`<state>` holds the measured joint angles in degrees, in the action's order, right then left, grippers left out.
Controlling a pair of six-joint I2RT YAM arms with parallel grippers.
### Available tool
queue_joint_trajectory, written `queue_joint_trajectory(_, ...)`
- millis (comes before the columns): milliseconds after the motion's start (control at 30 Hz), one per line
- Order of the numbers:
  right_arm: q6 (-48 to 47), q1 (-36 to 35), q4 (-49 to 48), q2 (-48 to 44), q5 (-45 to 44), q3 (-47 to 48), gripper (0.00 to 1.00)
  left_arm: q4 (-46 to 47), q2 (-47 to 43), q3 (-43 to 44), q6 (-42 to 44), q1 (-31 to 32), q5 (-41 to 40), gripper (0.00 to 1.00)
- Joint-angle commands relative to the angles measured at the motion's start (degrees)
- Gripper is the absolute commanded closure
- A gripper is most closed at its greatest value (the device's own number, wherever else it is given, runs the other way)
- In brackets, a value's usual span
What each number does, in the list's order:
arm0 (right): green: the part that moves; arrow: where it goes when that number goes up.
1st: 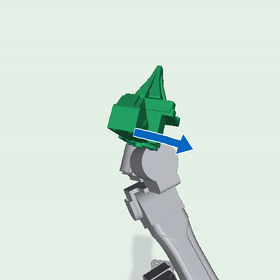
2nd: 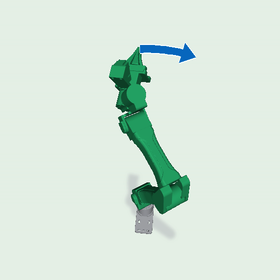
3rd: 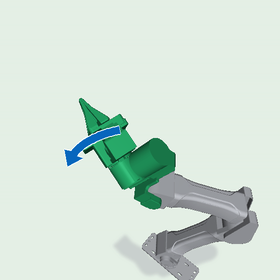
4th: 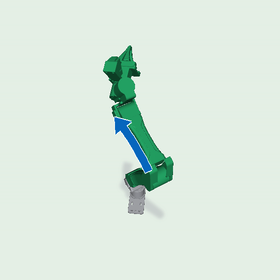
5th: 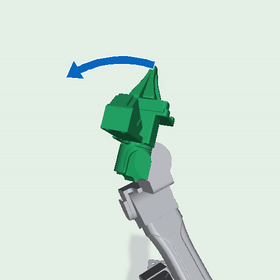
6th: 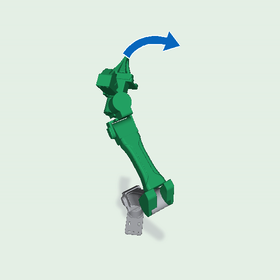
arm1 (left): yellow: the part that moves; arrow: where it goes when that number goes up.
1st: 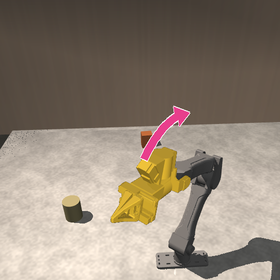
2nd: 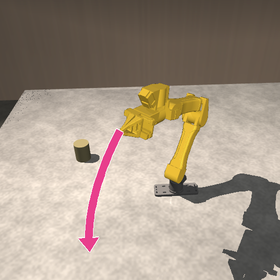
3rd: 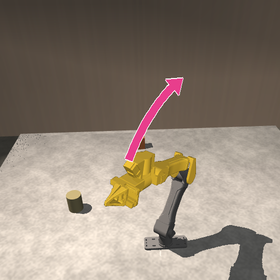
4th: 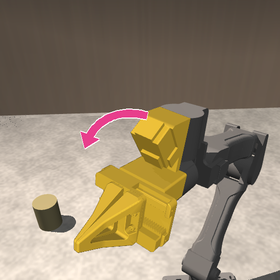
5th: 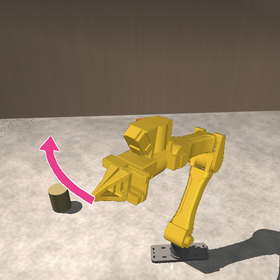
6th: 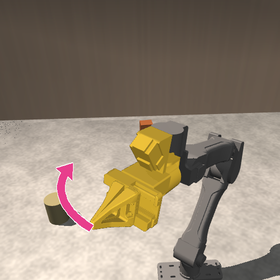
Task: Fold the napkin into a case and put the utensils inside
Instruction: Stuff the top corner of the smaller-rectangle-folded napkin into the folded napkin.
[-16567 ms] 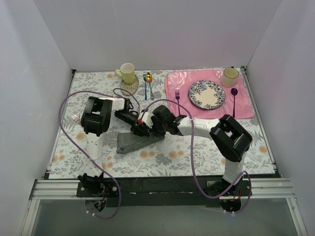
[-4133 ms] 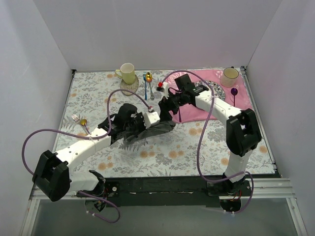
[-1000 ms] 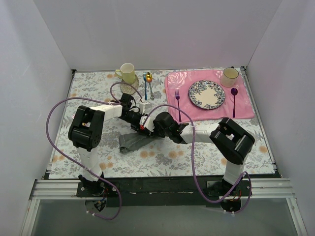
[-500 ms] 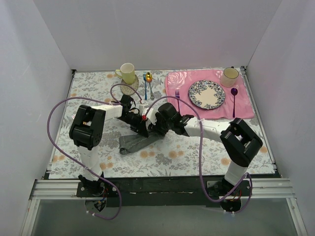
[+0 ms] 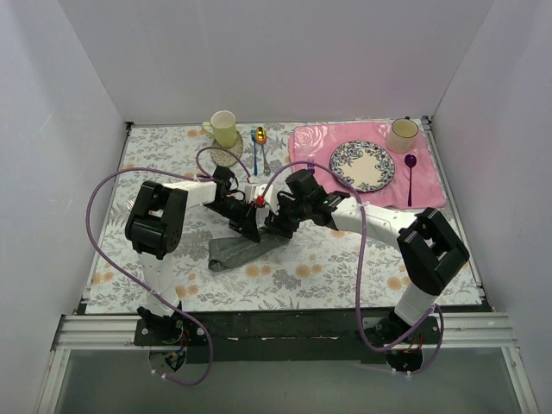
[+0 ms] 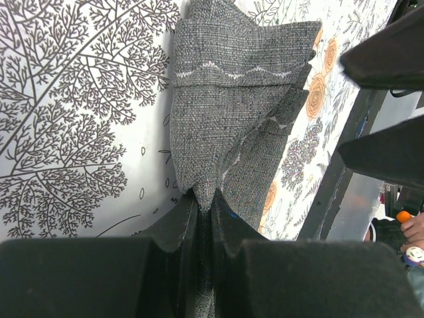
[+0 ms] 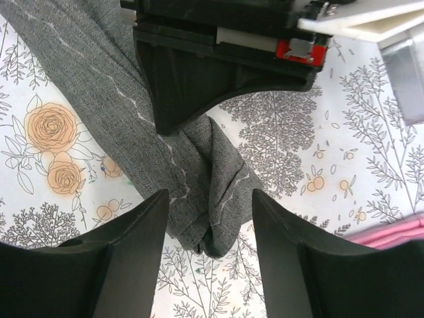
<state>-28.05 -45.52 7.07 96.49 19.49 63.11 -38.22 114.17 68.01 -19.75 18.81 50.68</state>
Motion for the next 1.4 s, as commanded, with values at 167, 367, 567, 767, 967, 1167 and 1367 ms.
queue_joint_trajectory(167,-4.9,-1.41,-1.8,5.02,0.91,-2.64,0.54,-1.86,1.76,0.37,1.82,-0.61,-2.78,1.0)
queue_joint_trajectory(367,-5.52,-1.59,-4.26,7.39,-2.26,-3.96,0.59,-2.04,2.11,0.19,2.43,-0.7,-2.51,1.0)
queue_joint_trajectory(567,-5.34,-1.68,-4.44,8.63,-4.28,-3.7,0.99,-2.3,1.58,0.81,2.35,-1.23,-2.07,0.98)
queue_joint_trajectory(767,-5.61,-2.03,-4.52,8.8,-4.37,-5.28,0.99,-1.6,-0.88,2.04,0.33,-2.46,-0.06,0.66)
queue_joint_trajectory(967,-5.26,-2.47,-6.36,8.63,-4.81,-7.04,0.99,0.6,0.08,3.35,-5.56,-2.2,3.55,0.55)
queue_joint_trajectory(1167,-4.82,-2.56,-6.54,8.46,-5.42,-7.83,0.99,3.68,3.42,3.71,-11.54,-1.85,4.87,0.51)
queue_joint_trajectory(1367,-4.47,-2.65,-8.65,8.28,-5.6,-8.0,0.99,3.06,5.36,4.5,-12.33,-1.49,5.05,0.55)
